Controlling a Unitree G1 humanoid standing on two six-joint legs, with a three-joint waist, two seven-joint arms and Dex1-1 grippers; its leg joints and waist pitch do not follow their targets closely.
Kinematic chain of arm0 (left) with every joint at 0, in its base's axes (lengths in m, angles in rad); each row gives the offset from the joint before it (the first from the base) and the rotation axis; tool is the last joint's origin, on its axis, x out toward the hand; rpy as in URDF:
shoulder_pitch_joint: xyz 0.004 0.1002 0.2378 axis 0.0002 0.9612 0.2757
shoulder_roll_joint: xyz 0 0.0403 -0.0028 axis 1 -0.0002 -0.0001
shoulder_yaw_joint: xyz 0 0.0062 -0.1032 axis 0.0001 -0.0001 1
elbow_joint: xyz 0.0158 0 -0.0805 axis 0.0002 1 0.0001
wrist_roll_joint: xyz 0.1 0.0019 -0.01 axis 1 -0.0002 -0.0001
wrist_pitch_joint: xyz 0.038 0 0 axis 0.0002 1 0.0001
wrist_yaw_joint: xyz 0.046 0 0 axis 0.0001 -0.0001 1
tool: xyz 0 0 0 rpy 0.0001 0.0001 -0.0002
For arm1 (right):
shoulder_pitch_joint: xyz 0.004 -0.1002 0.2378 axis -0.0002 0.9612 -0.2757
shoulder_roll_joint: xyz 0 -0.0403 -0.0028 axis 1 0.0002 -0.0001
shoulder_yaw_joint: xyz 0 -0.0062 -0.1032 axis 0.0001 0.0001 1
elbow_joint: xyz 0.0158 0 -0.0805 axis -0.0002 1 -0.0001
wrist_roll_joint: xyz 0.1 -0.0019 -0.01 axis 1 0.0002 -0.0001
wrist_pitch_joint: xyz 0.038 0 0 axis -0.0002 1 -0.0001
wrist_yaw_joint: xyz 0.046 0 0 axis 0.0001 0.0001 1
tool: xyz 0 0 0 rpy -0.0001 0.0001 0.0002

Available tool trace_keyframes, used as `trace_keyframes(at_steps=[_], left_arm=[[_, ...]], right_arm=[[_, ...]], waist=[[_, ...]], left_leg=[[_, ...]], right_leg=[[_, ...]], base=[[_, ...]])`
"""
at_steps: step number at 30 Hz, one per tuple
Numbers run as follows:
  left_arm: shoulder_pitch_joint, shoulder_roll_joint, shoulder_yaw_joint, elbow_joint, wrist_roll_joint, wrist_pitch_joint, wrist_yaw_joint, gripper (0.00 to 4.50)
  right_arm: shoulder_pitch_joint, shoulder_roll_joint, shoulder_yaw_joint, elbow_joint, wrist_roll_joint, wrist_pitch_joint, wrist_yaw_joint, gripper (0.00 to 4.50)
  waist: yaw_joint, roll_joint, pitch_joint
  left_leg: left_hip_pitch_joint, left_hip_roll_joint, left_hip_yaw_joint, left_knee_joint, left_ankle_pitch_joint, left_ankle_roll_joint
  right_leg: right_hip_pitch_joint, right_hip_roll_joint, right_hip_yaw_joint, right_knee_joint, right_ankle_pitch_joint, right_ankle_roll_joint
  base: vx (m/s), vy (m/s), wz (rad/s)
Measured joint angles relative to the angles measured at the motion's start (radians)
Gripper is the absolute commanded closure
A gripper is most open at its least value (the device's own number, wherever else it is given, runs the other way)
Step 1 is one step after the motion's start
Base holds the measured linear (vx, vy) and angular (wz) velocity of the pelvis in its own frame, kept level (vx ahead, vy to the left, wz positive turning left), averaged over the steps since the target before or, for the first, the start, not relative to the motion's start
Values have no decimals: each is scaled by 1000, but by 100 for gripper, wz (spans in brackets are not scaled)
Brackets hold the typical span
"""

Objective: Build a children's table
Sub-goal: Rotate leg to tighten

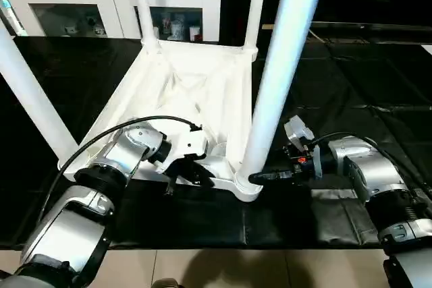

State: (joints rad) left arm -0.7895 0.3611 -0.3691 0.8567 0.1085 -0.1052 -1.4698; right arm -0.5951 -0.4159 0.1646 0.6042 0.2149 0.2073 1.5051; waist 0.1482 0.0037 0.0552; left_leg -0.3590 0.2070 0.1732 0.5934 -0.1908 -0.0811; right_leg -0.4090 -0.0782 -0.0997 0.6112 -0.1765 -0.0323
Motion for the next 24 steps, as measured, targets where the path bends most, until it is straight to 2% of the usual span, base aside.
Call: trace_keyframes(at_steps=[4, 10, 12, 16, 19, 22, 24], left_arm=[[0, -4, 1, 2, 0, 11, 1, 450], [-8, -44, 18, 12, 2, 110, 69, 450], [-13, -67, 38, 14, 4, 160, 147, 450], [-28, -119, 64, 25, 5, 246, 269, 450], [-33, -172, 110, 33, 5, 321, 404, 450], [-51, -236, 148, 54, 5, 383, 553, 450], [-66, -271, 162, 70, 5, 410, 632, 450]], right_arm=[[0, 0, 0, 0, 1, 8, 0, 246], [17, 4, -25, -18, 1, 32, -76, 251], [33, 24, -56, -35, -12, 34, -178, 252], [47, 65, -115, -48, -27, 53, -366, 254], [49, 140, -168, -66, -47, 99, -570, 257], [29, 212, -205, -72, -81, 133, -775, 257], [1, 243, -209, -56, -113, 143, -881, 257]], waist=[[2, 0, 0], [-2, 0, 0], [-8, 0, 0], [-37, 0, 0], [-51, 2, -1], [-62, 3, -2], [-66, 3, -2]], left_leg=[[0, 0, 0, 0, 0, 0], [2, 0, 0, 1, 0, -1], [3, 0, 0, 1, 1, -1], [2, 0, 1, -1, 1, -2], [4, 0, 1, -2, 1, -3], [5, 0, 1, -2, 1, -3], [6, 0, 2, -2, 1, -3]], right_leg=[[0, 0, 0, 0, 0, 0], [2, 0, 0, 1, 0, 0], [2, 0, 0, 1, 1, -1], [3, 0, 1, 1, 2, -1], [4, 1, 1, 1, 2, -1], [5, 1, 1, 0, 2, -1], [5, 1, 2, 0, 1, 0]], base=[[0, 0, 0], [0, 0, 0], [0, 0, 0], [0, 0, 0], [0, 0, 0], [0, 0, 0], [0, 0, 0]])
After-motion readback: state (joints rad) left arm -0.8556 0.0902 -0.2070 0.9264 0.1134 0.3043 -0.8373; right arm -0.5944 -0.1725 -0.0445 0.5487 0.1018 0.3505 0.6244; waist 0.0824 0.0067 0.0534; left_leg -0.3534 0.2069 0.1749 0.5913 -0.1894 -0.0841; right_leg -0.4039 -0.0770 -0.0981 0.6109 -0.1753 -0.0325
